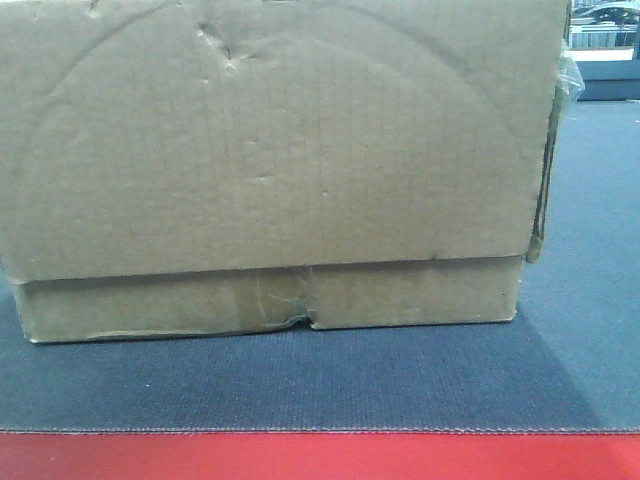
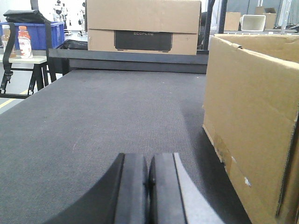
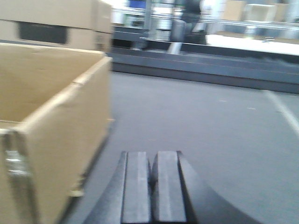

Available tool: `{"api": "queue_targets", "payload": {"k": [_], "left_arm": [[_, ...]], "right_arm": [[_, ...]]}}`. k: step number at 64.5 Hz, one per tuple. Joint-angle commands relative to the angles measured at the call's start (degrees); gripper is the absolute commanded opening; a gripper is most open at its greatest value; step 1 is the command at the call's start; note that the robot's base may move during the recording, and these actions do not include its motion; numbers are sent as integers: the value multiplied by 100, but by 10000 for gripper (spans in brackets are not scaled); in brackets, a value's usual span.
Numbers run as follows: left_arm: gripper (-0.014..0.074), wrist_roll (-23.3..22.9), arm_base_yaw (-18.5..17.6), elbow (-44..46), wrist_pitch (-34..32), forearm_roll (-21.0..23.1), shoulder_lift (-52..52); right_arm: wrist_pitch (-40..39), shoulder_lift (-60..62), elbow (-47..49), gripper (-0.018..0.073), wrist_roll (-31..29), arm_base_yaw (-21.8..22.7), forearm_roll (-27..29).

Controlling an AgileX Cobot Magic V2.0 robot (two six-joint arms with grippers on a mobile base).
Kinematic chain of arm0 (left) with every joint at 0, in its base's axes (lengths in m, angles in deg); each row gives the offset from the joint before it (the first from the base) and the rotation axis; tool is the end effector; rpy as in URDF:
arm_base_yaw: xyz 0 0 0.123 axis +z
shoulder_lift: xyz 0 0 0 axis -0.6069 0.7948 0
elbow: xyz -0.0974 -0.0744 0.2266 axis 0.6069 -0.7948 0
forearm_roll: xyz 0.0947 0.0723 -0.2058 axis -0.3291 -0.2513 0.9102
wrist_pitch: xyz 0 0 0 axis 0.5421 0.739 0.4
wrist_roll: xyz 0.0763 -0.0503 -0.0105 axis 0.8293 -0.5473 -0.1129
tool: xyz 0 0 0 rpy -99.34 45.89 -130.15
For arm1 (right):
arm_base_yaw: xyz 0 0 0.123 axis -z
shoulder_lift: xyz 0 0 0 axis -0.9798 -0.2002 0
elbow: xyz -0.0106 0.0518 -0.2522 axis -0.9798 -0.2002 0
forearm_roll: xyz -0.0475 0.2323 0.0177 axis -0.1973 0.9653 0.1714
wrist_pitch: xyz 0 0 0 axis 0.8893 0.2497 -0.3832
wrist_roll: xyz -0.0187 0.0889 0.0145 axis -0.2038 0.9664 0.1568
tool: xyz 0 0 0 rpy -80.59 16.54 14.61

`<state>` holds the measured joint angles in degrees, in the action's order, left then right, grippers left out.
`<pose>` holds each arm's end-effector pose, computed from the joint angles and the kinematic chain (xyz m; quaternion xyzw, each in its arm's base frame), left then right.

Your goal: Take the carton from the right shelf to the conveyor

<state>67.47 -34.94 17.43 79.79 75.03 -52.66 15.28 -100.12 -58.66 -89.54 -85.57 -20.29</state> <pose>0.0715 0.0030 0.2064 -0.0149 0.7008 0.0151 0.7130 0.0796 0.0109 0.2838 -0.0685 0.7221 0.0282 0.6878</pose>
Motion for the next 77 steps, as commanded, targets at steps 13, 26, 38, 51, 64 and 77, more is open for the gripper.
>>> {"api": "queue_targets", "payload": {"k": [13, 26, 38, 51, 64, 77], "left_arm": [[1, 0, 23, 12, -153, 0, -32], [1, 0, 23, 12, -153, 0, -32], [1, 0, 23, 12, -153, 0, -32], [1, 0, 23, 12, -153, 0, -32], [1, 0, 23, 12, -153, 0, -32], [1, 0, 23, 12, -153, 0, -32]], "right_arm": [[-1009, 684, -1292, -69, -207, 465, 429], [-1436, 1335, -1971, -69, -185, 470, 429], [-1116, 1335, -1971, -69, -173, 479, 396], [-1097, 1335, -1971, -69, -173, 479, 395], [-1097, 1335, -1971, -69, -173, 479, 395], [-1097, 1335, -1971, -69, -173, 479, 395]]}}
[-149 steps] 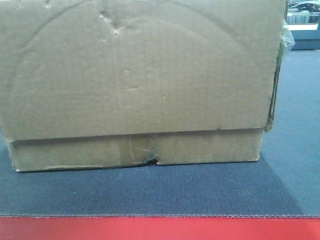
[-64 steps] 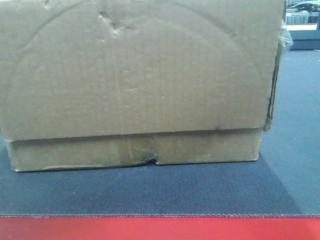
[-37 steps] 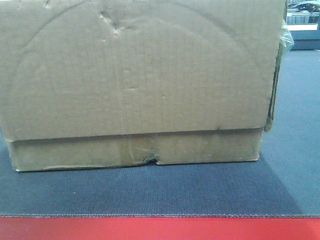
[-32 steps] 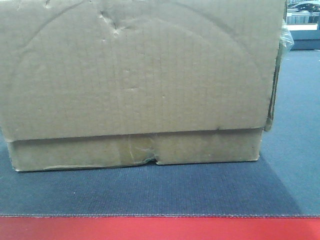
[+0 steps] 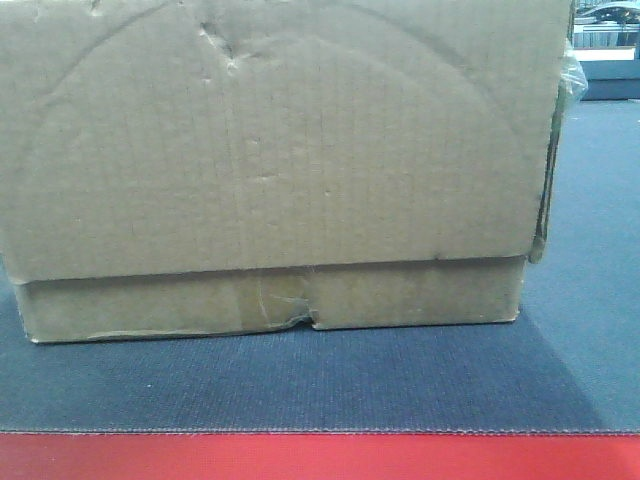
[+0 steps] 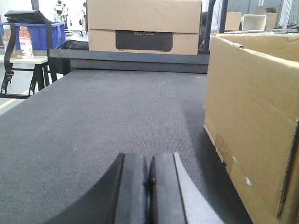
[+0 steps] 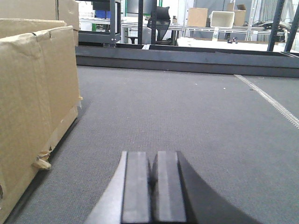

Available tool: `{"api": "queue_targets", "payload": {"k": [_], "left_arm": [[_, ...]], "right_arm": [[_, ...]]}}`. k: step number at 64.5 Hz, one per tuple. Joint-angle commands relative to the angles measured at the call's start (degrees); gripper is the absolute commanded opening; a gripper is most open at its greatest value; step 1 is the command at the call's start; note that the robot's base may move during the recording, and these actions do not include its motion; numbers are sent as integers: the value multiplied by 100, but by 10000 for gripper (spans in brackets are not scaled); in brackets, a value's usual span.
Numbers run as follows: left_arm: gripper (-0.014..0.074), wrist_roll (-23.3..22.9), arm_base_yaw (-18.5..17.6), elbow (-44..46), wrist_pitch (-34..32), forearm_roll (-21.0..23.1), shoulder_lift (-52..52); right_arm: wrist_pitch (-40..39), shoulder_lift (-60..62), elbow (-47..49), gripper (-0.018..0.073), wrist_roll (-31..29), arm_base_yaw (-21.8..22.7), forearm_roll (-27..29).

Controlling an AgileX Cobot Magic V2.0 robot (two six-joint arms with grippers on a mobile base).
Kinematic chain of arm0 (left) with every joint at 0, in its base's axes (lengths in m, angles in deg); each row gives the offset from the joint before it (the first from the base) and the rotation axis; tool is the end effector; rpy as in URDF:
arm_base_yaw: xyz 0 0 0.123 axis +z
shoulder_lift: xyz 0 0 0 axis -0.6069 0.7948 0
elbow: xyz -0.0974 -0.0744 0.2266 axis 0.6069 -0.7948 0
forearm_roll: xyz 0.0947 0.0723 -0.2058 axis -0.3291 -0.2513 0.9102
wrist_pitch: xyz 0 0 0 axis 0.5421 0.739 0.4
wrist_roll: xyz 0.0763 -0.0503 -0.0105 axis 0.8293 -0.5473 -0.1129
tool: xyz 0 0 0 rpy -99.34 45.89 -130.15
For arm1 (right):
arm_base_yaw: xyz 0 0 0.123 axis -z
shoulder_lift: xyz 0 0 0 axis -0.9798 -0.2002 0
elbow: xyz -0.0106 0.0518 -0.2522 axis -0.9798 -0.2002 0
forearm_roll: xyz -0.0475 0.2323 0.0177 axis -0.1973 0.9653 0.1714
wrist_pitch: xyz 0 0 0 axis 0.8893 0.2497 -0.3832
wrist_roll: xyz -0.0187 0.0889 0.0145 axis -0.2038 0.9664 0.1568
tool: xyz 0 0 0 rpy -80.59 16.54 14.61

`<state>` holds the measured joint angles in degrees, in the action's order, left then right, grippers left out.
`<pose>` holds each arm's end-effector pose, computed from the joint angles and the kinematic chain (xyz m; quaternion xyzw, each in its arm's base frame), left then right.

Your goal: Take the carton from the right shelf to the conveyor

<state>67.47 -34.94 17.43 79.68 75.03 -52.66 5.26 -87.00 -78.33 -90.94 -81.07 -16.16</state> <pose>0.0715 0.0030 0.2066 -0.0148 0.7001 0.0151 0.7137 0.0711 0.0040 0.2062 -0.0212 0.7038 0.0175 0.7099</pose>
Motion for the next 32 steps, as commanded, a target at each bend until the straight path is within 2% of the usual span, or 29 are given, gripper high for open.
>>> {"api": "queue_targets", "payload": {"k": [1, 32], "left_arm": [[1, 0, 23, 12, -142, 0, -32], [1, 0, 23, 12, -142, 0, -32]], "right_arm": [[-95, 22, -3, -69, -33, 29, -17], [-95, 22, -3, -69, -33, 29, -17]]}}
